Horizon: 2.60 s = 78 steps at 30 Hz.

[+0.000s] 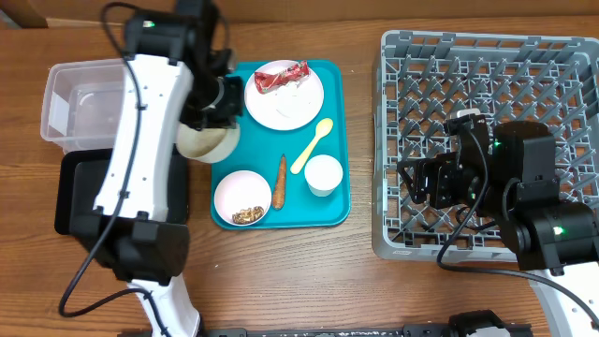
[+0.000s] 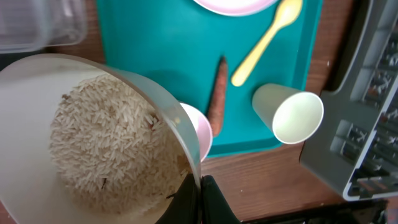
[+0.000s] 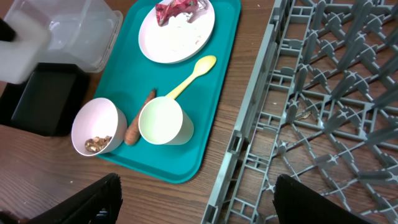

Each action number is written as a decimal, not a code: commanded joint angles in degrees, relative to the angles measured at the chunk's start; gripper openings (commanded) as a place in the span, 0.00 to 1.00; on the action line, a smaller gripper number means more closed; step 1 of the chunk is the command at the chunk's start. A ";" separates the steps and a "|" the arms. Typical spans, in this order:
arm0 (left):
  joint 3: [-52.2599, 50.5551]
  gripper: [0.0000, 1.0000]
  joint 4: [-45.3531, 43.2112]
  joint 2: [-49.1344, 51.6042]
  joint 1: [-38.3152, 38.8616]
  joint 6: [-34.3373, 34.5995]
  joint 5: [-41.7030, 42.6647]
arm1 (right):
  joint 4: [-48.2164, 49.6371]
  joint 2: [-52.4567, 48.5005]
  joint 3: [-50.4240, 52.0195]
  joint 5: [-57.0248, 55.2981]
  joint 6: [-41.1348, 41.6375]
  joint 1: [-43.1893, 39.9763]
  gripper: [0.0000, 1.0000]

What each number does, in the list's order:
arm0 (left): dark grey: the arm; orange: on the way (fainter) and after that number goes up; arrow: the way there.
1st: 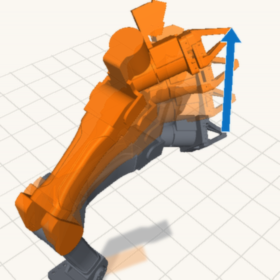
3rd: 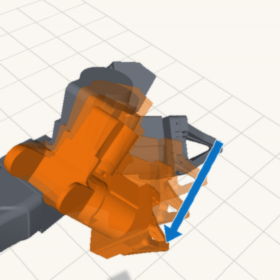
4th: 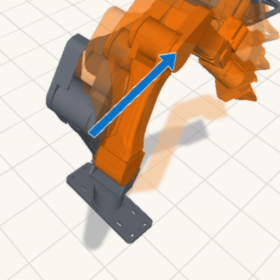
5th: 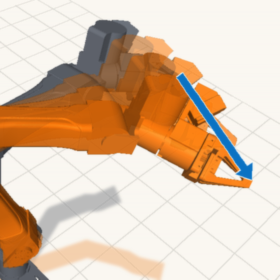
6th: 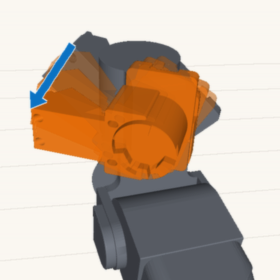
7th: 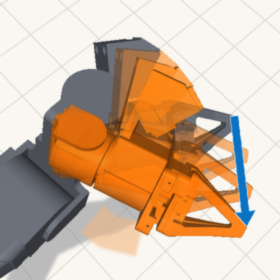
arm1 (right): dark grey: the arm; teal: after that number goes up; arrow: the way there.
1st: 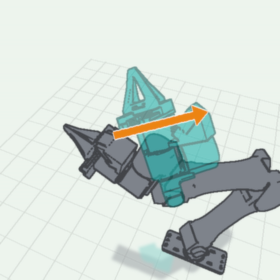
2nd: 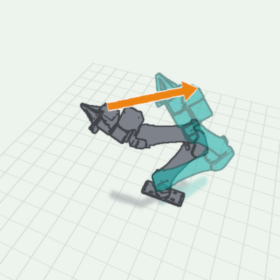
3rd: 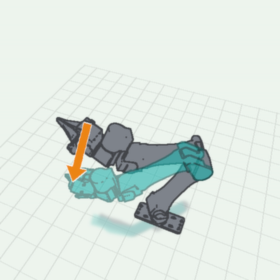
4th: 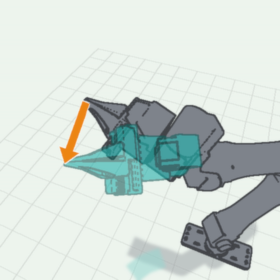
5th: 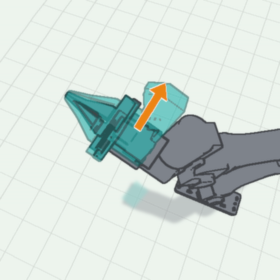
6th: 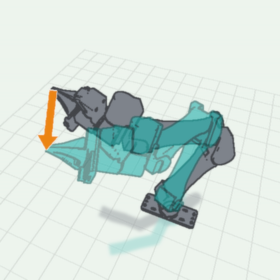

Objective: Sort waste into correct bins and load items into the dishwasher
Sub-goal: 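Lift the rice bowl with the left gripper over the black tray, then tip the bowl with the left gripper to dump rice onto black tray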

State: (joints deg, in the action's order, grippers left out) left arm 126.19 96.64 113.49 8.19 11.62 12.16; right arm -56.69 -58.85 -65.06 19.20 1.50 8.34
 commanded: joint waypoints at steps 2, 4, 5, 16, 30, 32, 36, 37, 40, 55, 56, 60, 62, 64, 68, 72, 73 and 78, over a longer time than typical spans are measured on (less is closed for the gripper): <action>-1.29 0.04 0.17 -8.13 -4.48 -1.29 0.76 | -0.09 0.11 -1.33 -0.04 0.20 -0.11 0.81; -3.34 0.04 0.17 -11.45 -6.51 -1.29 0.17 | -0.07 0.09 -1.33 -0.02 0.20 -0.11 0.81; -4.63 0.04 0.17 -13.14 -7.61 -1.31 0.15 | -0.04 0.11 -1.33 -0.02 0.20 -0.11 0.81; -27.43 0.04 -5.90 -25.70 -18.86 -7.17 7.41 | 0.00 -0.13 -1.33 -0.02 0.17 -0.11 0.81; -52.61 0.04 -24.33 -24.28 -36.26 -27.71 34.42 | -0.07 -0.59 -1.33 0.00 0.20 -0.11 0.81; -53.46 0.04 -24.46 -22.95 -38.97 -30.14 36.94 | -0.04 -0.59 -1.33 0.00 0.22 -0.11 0.81; -53.62 0.04 -24.55 -18.93 -44.11 -34.07 43.08 | -0.04 -0.66 -1.33 0.00 0.22 -0.11 0.81; -53.62 0.04 -24.81 -17.75 -45.29 -34.42 45.09 | -0.04 -0.70 -1.33 0.00 0.22 -0.11 0.80; -53.64 0.04 -25.16 -13.94 -48.15 -36.57 51.43 | -0.11 -0.98 -1.33 0.02 0.22 -0.11 0.80; -53.62 0.04 -22.38 -1.75 -50.69 -39.93 68.57 | -0.70 -1.14 -0.79 0.00 0.22 -0.11 0.80; -53.62 0.04 -21.62 -1.75 -51.06 -39.93 69.05 | -0.70 -1.14 -0.79 0.00 0.22 -0.11 0.79; -53.62 0.04 -18.93 -1.75 -53.29 -39.91 70.03 | -0.70 -1.14 -0.79 0.00 0.22 -0.11 0.79; -53.62 0.04 -17.42 -1.75 -54.64 -39.91 70.44 | -0.70 -1.14 -0.79 0.02 0.22 -0.11 0.80; -53.62 0.04 -15.98 -1.75 -56.22 -39.91 70.66 | -0.70 -1.14 -0.79 0.02 0.22 -0.11 0.79; -53.62 0.04 -13.75 -1.75 -58.49 -39.95 70.60 | -0.70 -1.14 -0.79 0.00 0.22 -0.11 0.79; -53.62 0.04 -11.41 -1.75 -59.28 -40.24 69.70 | -0.76 -1.11 -0.79 0.02 0.24 -0.11 0.79; -53.62 0.04 -10.71 -1.75 -59.28 -40.98 69.48 | -0.96 -1.11 -0.79 0.02 0.24 -0.11 0.79; -53.62 0.04 -8.87 -1.75 -59.28 -42.10 70.23 | -1.62 -1.11 -0.79 0.22 0.22 -0.11 0.79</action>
State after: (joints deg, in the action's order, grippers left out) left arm 72.66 87.26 111.61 -51.00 -28.34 80.82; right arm -58.26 -59.96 -65.06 19.25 1.50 8.34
